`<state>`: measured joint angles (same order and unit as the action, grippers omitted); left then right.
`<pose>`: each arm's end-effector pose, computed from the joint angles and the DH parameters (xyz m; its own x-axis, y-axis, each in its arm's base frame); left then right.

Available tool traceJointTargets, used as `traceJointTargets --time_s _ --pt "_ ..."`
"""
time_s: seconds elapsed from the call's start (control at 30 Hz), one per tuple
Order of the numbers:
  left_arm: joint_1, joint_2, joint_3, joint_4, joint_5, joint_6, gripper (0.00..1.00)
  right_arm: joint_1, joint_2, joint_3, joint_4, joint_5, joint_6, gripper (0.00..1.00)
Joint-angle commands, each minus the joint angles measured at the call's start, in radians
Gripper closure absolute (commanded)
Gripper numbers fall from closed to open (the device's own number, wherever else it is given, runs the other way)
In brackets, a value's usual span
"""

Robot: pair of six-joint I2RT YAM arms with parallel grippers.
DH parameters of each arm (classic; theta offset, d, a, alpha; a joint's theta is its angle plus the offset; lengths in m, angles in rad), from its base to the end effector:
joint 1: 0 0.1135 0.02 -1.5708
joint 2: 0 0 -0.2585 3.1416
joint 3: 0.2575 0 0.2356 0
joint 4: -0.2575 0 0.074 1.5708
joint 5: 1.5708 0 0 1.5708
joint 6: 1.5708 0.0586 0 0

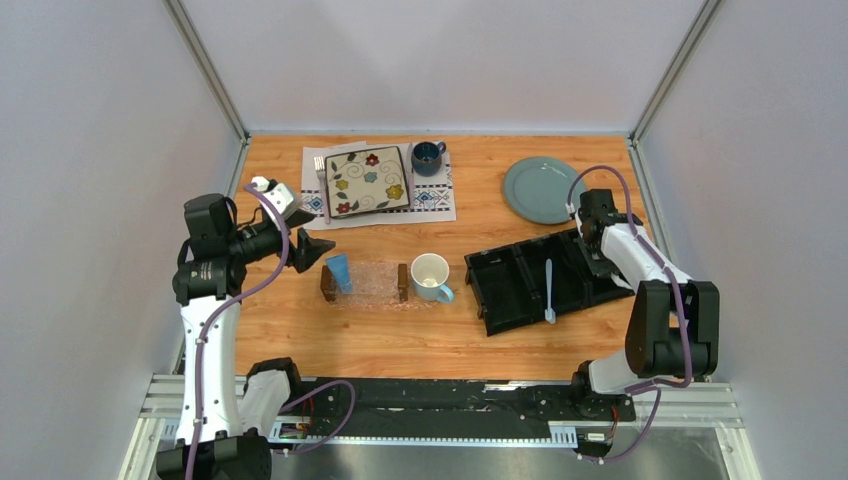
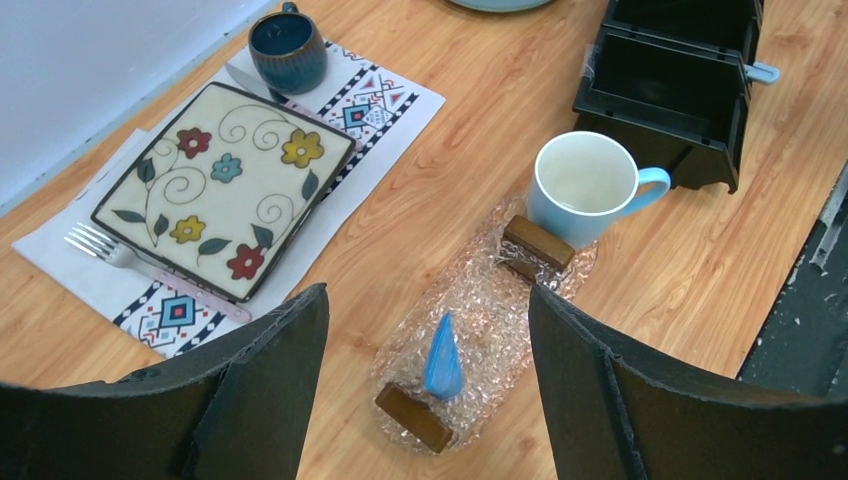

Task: Prepare toiletry sets of a toothbrush and toothpaste on the tray

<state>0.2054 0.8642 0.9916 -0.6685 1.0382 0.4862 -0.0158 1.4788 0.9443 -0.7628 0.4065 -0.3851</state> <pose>0.1664 -0.0169 0.3451 -0.1564 0.2098 -0.9652 0.7832 0.6217 0.0082 0.2570 -0.0272 0.1834 -0.9378 -0.3303 -0.1073 -0.2492 0.8553 -0.4543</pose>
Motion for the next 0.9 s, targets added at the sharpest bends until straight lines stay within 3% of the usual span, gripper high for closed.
traceJointTargets --time_s 0.0,0.6,0.87 --pt "0.008 -0.010 -0.011 0.037 0.028 0.019 0.20 -0.003 -0.048 0.077 -0.059 -0.031 0.028 0.95" --pt "-0.001 -0.021 0.035 0.089 0.118 -0.060 0.25 -0.003 -0.149 0.270 -0.292 -0.130 -0.028 1.00" --pt "-0.136 -0.028 0.090 0.090 0.019 -0.096 0.24 0.000 -0.230 0.402 -0.440 -0.340 -0.069 1.00"
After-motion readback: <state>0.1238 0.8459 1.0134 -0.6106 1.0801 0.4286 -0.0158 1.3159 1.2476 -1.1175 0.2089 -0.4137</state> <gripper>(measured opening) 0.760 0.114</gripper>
